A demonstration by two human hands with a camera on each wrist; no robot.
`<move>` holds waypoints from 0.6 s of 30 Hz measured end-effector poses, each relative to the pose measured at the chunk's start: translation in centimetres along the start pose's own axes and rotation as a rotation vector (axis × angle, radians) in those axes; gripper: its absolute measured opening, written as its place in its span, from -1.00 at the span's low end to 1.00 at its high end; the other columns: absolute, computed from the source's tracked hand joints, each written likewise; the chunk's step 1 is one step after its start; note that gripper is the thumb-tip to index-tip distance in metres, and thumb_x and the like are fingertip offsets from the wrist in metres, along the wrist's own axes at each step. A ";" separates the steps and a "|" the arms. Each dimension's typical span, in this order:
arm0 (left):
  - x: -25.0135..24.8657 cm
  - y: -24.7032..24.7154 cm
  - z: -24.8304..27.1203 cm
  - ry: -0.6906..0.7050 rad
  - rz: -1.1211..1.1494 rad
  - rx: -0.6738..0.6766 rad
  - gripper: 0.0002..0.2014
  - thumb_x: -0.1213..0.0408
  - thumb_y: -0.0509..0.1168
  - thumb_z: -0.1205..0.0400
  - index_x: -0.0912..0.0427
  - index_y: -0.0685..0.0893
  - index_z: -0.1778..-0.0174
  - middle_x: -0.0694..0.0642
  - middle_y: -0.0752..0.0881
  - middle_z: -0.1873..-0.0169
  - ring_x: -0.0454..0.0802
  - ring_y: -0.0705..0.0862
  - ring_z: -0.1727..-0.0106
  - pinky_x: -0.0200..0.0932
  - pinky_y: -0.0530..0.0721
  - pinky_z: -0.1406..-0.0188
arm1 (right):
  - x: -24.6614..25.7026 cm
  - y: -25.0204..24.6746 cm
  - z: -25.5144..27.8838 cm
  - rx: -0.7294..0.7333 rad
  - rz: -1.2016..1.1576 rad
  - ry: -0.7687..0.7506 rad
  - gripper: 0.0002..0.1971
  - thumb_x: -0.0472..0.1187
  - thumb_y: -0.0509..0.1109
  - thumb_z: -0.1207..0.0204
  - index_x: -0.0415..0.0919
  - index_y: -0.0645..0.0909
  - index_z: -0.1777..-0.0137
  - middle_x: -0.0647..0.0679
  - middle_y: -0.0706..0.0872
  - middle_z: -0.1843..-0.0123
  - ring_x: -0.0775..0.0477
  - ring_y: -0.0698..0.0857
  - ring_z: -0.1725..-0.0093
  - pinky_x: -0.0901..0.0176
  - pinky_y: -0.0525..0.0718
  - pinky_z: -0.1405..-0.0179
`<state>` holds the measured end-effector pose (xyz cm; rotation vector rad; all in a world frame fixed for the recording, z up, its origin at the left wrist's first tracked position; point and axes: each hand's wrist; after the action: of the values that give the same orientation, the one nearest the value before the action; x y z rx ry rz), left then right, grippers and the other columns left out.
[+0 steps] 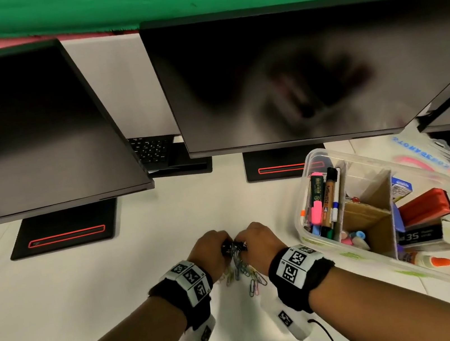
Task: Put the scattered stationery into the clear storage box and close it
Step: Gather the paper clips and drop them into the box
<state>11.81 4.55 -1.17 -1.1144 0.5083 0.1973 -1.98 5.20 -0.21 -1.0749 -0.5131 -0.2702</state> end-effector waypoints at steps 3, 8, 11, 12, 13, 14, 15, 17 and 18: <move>-1.1 -2.4 0.1 0.028 0.017 -0.055 -0.77 0.32 0.29 -0.57 0.16 0.67 -0.14 0.15 0.70 -0.08 0.09 0.65 -0.13 -0.30 0.45 0.01 | 1.0 -2.1 0.4 -0.084 -0.016 -0.027 -0.72 -0.37 0.25 -0.52 -0.26 0.71 -0.15 -0.22 0.68 0.01 -0.16 0.59 -0.18 0.32 0.40 -0.01; -3.5 -5.7 -0.1 0.063 0.000 -0.101 -0.80 0.35 0.31 -0.54 0.18 0.69 -0.06 0.14 0.74 -0.02 0.10 0.67 -0.08 -0.25 0.51 0.02 | 1.7 -5.4 1.0 -0.182 0.003 -0.065 -0.74 -0.35 0.30 -0.50 -0.27 0.73 -0.12 -0.24 0.75 -0.07 -0.17 0.60 -0.16 0.22 0.45 -0.05; -4.6 -6.0 -0.2 0.068 -0.041 -0.090 -0.79 0.35 0.32 -0.52 0.19 0.69 -0.06 0.13 0.74 -0.04 0.07 0.66 -0.09 -0.34 0.44 0.07 | 1.5 -6.1 1.4 -0.175 0.043 -0.062 -0.77 -0.33 0.29 -0.50 -0.30 0.73 -0.07 -0.26 0.76 -0.04 -0.19 0.60 -0.15 0.15 0.48 -0.05; -4.8 -5.7 -0.1 0.063 -0.058 -0.077 -0.79 0.35 0.31 -0.52 0.18 0.69 -0.07 0.12 0.74 -0.05 0.07 0.67 -0.10 -0.35 0.42 0.07 | 1.4 -6.0 1.6 -0.155 0.055 -0.055 -0.77 -0.34 0.28 -0.50 -0.31 0.73 -0.06 -0.28 0.75 -0.03 -0.20 0.61 -0.14 0.13 0.50 -0.03; -5.1 -5.3 0.0 0.056 -0.072 -0.059 -0.78 0.35 0.30 -0.53 0.18 0.69 -0.08 0.13 0.74 -0.06 0.07 0.67 -0.12 -0.36 0.42 0.07 | 1.2 -6.0 1.9 -0.128 0.072 -0.053 -0.76 -0.35 0.27 -0.50 -0.33 0.73 -0.05 -0.30 0.75 -0.03 -0.23 0.62 -0.13 0.11 0.51 -0.01; -5.2 -4.7 0.2 0.044 -0.085 -0.038 -0.77 0.34 0.29 -0.53 0.18 0.69 -0.09 0.13 0.75 -0.07 0.07 0.67 -0.13 -0.34 0.45 0.05 | 1.0 -5.8 2.2 -0.101 0.087 -0.052 -0.76 -0.37 0.25 -0.49 -0.34 0.74 -0.03 -0.31 0.75 -0.02 -0.25 0.63 -0.11 0.11 0.51 0.03; -5.5 -4.2 0.4 0.028 -0.092 -0.015 -0.77 0.34 0.28 -0.54 0.17 0.68 -0.10 0.13 0.75 -0.08 0.08 0.67 -0.14 -0.29 0.49 0.00 | 0.7 -5.6 2.4 -0.079 0.098 -0.053 -0.75 -0.39 0.24 -0.49 -0.35 0.74 -0.02 -0.32 0.75 -0.01 -0.26 0.64 -0.10 0.11 0.49 0.09; -5.8 -3.6 0.8 0.001 -0.094 0.006 -0.76 0.31 0.28 -0.55 0.15 0.67 -0.12 0.14 0.74 -0.09 0.10 0.67 -0.14 -0.20 0.55 -0.08 | 0.5 -5.7 2.7 -0.062 0.103 -0.057 -0.76 -0.39 0.25 -0.50 -0.33 0.75 0.00 -0.32 0.75 0.00 -0.26 0.64 -0.09 0.18 0.41 0.16; -6.1 -3.6 0.9 -0.006 -0.087 0.002 -0.77 0.31 0.28 -0.55 0.14 0.67 -0.12 0.13 0.74 -0.08 0.09 0.67 -0.14 -0.20 0.56 -0.10 | 0.3 -5.9 2.9 -0.062 0.096 -0.057 -0.76 -0.39 0.26 -0.50 -0.31 0.75 -0.02 -0.30 0.74 -0.01 -0.25 0.64 -0.10 0.18 0.42 0.15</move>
<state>8.18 4.38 4.95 -1.1314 0.4531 0.1242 -5.15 5.05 5.58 -1.1665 -0.5052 -0.1717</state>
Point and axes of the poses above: each hand's wrist, its own z-axis away from the middle knuckle, its own y-axis out of the palm, x = y × z
